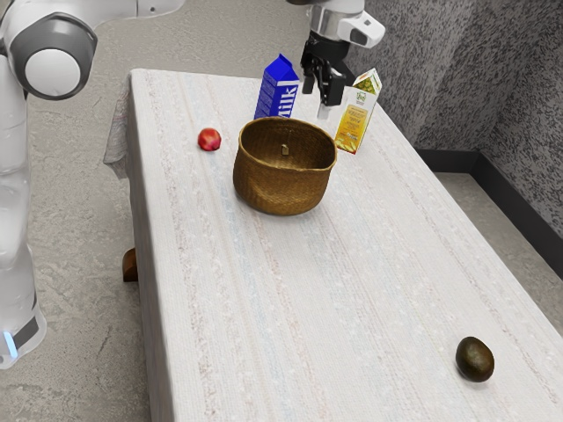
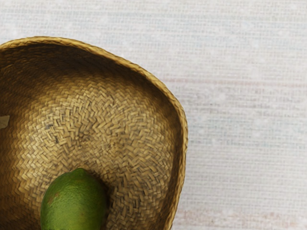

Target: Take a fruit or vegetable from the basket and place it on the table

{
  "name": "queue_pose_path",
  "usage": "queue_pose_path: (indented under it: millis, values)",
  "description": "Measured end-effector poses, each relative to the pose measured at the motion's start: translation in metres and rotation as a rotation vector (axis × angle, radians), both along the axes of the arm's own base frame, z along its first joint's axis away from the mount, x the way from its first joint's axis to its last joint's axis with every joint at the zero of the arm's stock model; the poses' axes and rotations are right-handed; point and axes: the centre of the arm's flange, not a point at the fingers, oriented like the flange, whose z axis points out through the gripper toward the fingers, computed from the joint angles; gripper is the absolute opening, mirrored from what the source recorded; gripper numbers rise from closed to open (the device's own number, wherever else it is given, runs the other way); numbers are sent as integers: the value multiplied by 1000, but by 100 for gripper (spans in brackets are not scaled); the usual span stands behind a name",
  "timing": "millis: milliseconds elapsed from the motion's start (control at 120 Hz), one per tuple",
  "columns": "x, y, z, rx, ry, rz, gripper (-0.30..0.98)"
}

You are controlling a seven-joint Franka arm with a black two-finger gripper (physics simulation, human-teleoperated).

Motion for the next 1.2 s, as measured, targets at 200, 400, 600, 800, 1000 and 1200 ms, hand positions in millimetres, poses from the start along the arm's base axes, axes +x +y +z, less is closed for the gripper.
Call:
queue_pose_path:
  millis: [200,400,600,800,1000,1200]
  values:
    - [-25,-7,65,8,-123,-15,69]
    - [-56,-5,89,-8,-118,-11,69]
    - [-49,13,69,-11,-45,27,69]
    - [-45,33,32,-10,27,63,69]
    - [-36,72,-20,-14,69,126,69]
    - [-43,112,-49,-11,73,194,69]
